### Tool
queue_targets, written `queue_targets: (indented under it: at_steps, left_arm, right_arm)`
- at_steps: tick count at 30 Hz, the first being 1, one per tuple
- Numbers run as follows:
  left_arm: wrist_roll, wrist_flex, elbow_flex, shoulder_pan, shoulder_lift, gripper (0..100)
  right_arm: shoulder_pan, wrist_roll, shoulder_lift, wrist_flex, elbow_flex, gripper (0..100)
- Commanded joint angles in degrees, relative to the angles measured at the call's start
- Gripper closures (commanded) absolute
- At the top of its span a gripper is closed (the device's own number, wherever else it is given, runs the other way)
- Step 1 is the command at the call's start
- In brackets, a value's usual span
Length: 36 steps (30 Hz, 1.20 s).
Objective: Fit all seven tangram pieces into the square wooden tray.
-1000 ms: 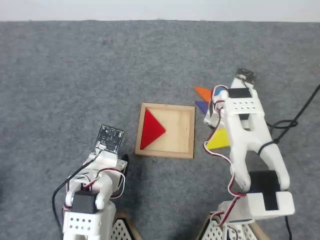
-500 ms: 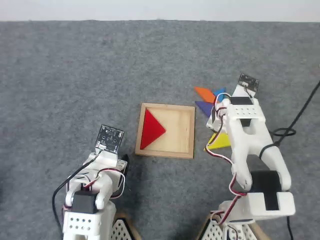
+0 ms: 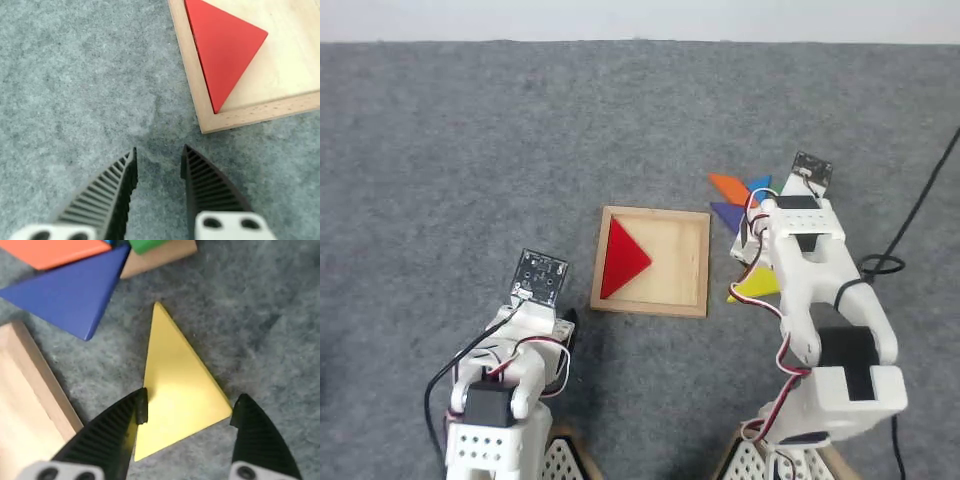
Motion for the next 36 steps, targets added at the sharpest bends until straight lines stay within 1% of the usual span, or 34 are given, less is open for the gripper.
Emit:
queue_targets:
  at_steps: [1, 6, 9, 11, 22, 24, 31, 33, 36]
  left_arm:
    - [0.4, 0.2, -0.6, -0.3, -1.1, 86]
    - [0.4, 0.2, -0.6, -0.3, -1.1, 86]
    - [0.4, 0.2, -0.6, -0.3, -1.1, 86]
    - [0.4, 0.2, -0.6, -0.3, -1.1, 86]
    - [0.4, 0.2, -0.6, -0.3, -1.1, 86]
    - [0.4, 0.2, -0.6, -0.3, -1.1, 86]
    - [0.4, 0.2, -0.6, -0.3, -1.1, 86]
    - [0.4, 0.2, -0.6, -0.3, -1.1, 86]
    - [0.4, 0.2, -0.6, -0.3, -1.1, 86]
  right_arm:
    - [0.5, -2.0, -0.1, -0.2, -1.8, 73.9]
    - [0.2, -1.8, 0.8, 0.0, -1.6, 74.6]
    - [-0.4, -1.8, 3.4, -0.3, -2.0, 81.2]
    - [-0.8, -1.8, 4.4, 0.1, -3.5, 83.9]
    - [-0.3, -1.8, 4.6, 1.1, -4.4, 83.8]
    - [-0.5, -0.7, 4.6, 1.1, -4.5, 80.9]
    - [-0.6, 5.7, 3.8, 1.5, -4.8, 62.3]
    - [-0.9, 7.9, 1.9, 3.2, -5.3, 59.7]
    - [-2.1, 7.1, -1.6, 4.2, -5.5, 60.1]
